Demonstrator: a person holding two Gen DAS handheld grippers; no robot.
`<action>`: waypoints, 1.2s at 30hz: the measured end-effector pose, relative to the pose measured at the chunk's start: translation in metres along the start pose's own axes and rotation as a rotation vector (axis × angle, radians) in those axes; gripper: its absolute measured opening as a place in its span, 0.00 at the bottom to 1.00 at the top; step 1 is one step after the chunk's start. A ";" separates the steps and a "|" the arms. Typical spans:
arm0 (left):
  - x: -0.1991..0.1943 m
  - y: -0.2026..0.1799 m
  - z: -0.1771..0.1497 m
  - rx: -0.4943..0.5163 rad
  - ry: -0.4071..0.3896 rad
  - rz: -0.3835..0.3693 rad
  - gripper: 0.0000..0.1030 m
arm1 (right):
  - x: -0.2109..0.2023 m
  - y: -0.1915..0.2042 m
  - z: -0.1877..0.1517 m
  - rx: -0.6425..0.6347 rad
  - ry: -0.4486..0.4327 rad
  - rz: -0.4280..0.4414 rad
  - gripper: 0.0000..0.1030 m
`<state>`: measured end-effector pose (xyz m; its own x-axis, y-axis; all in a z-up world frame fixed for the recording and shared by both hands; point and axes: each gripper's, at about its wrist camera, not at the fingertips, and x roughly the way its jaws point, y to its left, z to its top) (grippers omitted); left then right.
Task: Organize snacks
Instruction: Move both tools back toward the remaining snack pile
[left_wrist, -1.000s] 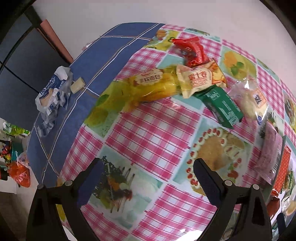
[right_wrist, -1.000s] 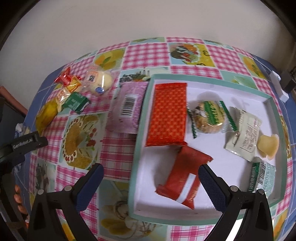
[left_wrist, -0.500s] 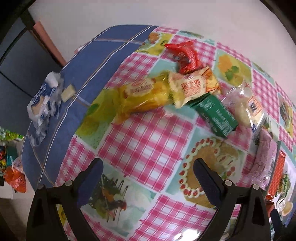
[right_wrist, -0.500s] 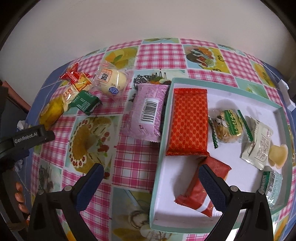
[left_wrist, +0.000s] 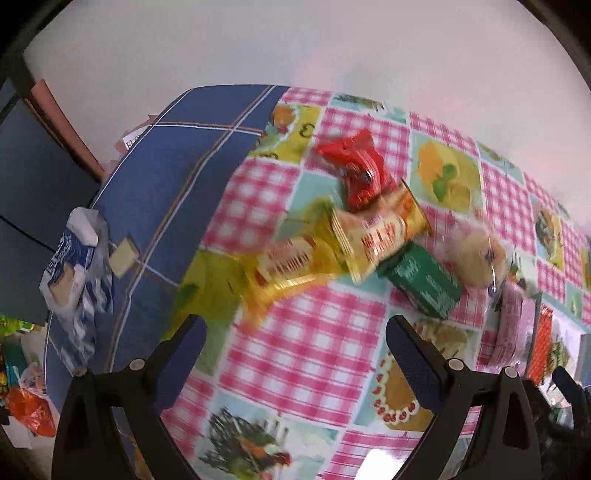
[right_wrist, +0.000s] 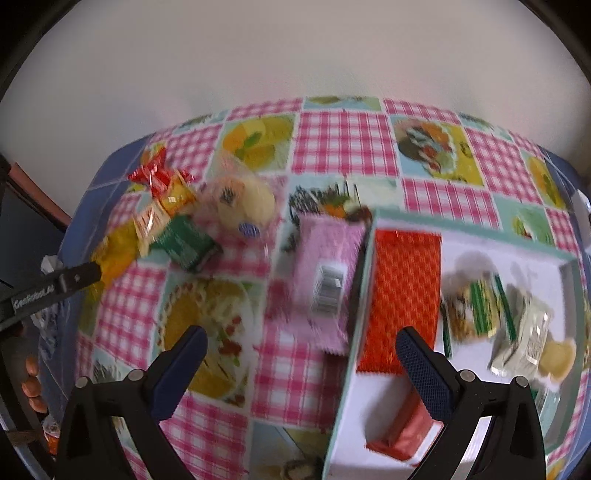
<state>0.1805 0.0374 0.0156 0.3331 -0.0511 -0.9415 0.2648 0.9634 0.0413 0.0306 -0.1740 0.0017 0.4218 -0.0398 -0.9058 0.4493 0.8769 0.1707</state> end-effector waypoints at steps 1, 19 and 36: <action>0.000 0.005 0.004 -0.007 0.003 -0.014 0.95 | -0.001 0.001 0.007 0.001 -0.003 0.005 1.00; 0.047 0.034 0.044 -0.050 0.096 -0.110 0.95 | 0.029 0.051 0.082 -0.014 0.047 0.089 1.00; 0.092 0.008 0.054 0.031 0.112 -0.127 0.95 | 0.111 0.072 0.099 -0.126 0.146 -0.053 1.00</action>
<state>0.2623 0.0266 -0.0524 0.1928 -0.1408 -0.9711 0.3267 0.9424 -0.0718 0.1876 -0.1629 -0.0487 0.2773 -0.0255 -0.9605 0.3621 0.9287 0.0799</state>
